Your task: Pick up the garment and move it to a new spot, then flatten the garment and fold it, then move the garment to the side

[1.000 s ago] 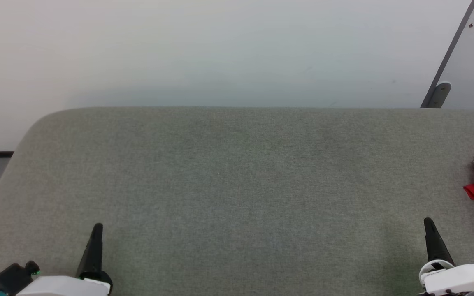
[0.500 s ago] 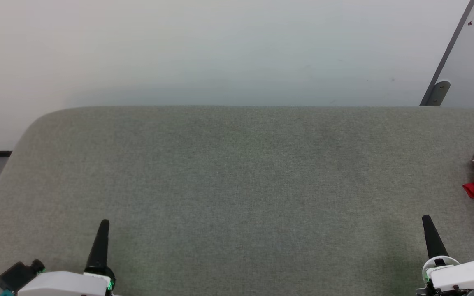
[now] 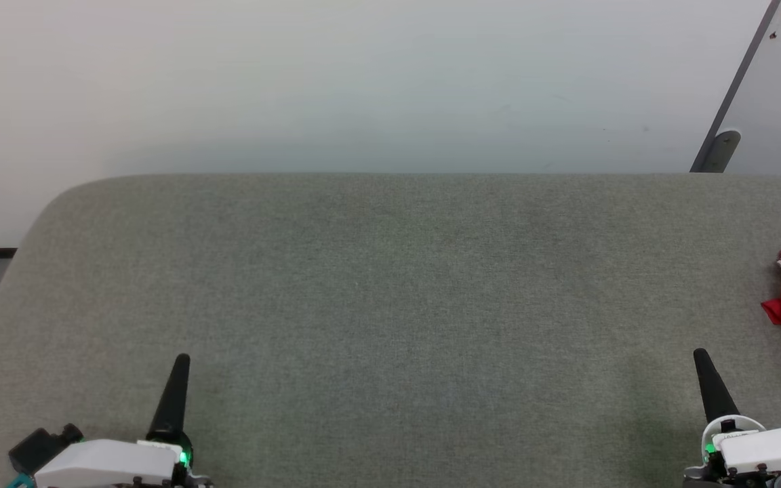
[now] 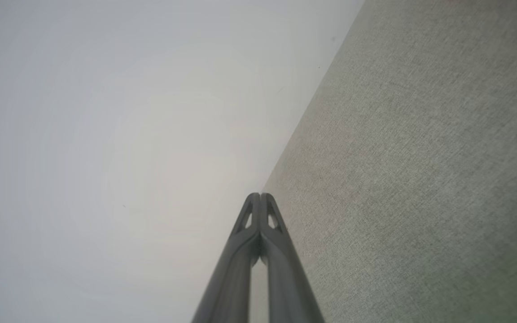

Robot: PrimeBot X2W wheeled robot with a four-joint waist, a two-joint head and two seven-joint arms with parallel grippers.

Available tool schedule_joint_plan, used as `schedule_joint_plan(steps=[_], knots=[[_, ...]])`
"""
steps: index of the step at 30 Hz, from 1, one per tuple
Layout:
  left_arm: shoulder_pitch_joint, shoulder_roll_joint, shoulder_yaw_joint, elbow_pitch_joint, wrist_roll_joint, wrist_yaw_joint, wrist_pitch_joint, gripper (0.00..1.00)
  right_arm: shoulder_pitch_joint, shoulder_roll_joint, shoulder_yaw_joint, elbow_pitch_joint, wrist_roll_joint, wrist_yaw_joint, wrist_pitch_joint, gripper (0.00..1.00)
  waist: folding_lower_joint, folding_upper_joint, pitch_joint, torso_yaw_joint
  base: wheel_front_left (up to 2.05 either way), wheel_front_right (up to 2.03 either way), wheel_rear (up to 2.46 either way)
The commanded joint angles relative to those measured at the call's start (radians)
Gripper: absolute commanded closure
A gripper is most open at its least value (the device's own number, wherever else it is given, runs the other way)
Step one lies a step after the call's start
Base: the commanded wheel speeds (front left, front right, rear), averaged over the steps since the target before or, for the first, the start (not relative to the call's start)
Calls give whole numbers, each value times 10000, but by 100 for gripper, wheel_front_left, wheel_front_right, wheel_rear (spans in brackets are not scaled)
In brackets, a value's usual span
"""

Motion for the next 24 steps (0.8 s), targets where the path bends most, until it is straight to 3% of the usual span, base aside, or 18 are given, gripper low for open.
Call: schedule_joint_plan(steps=[1, 24], knots=[[-180, -11, 63, -14, -195, -25, 49, 100, -215, -4, -25, -80, 203, -6, 51, 100, 0, 0, 3, -2, 0, 0, 0], [-473, -437, 196, 172, -1649, -32, 541, 100, -323, 55, -47, -103, 2246, -8, 526, 100, 0, 0, 79, -60, 0, 0, 0]])
